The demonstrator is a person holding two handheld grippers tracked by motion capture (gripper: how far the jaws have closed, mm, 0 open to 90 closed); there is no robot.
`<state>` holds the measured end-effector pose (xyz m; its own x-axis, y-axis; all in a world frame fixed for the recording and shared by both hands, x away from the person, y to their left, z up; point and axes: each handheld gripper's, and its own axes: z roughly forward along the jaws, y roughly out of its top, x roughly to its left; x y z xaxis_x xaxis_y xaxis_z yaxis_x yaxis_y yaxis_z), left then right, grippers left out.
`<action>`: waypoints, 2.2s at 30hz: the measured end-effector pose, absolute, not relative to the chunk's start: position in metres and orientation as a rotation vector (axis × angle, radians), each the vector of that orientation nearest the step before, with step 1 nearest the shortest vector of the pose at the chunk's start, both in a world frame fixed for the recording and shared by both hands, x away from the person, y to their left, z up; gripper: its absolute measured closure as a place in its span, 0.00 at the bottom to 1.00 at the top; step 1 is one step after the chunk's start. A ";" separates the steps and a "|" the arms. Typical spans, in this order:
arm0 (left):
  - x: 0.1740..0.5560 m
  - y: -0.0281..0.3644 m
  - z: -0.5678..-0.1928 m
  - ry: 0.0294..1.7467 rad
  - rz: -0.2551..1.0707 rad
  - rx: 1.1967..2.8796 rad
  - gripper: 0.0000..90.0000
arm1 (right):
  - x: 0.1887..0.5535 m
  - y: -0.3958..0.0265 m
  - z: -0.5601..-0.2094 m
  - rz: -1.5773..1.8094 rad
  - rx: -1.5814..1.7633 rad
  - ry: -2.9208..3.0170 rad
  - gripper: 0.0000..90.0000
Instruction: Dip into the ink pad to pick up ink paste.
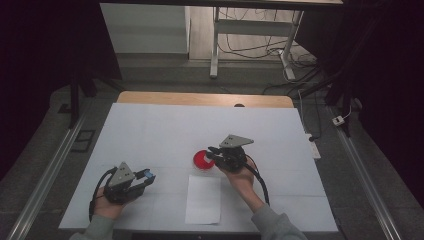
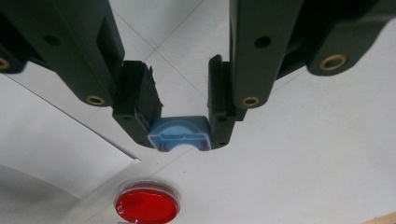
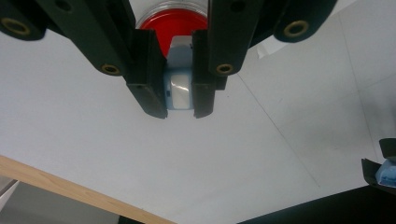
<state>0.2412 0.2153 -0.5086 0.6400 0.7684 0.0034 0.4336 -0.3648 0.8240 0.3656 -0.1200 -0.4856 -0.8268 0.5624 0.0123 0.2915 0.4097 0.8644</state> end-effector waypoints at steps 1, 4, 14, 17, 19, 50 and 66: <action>0.241 0.215 -0.509 0.939 0.498 2.009 0.73 | 0.366 -0.119 -0.486 1.377 0.746 2.387 0.84; 0.241 0.215 -0.509 0.939 0.497 2.010 0.73 | 0.368 -0.118 -0.487 1.375 0.743 2.392 0.84; 0.241 0.214 -0.509 0.937 0.495 2.015 0.73 | 0.372 -0.113 -0.488 1.343 0.735 2.405 0.84; 0.241 0.214 -0.509 0.936 0.495 2.015 0.73 | 0.373 -0.110 -0.489 1.322 0.726 2.422 0.84; 0.241 0.214 -0.509 0.937 0.495 2.016 0.73 | 0.373 -0.109 -0.490 1.324 0.722 2.423 0.84; 0.241 0.212 -0.509 0.923 0.488 2.026 0.73 | 0.376 -0.105 -0.499 1.252 0.719 2.452 0.84; 0.241 0.212 -0.509 0.921 0.478 2.033 0.73 | 0.372 -0.103 -0.504 1.238 0.698 2.435 0.84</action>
<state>0.2415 0.2116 -0.5093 0.6585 0.7526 0.0030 0.4354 -0.3842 0.8142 0.3725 -0.1026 -0.5041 -0.8291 0.5557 -0.0611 0.2779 0.5046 0.8174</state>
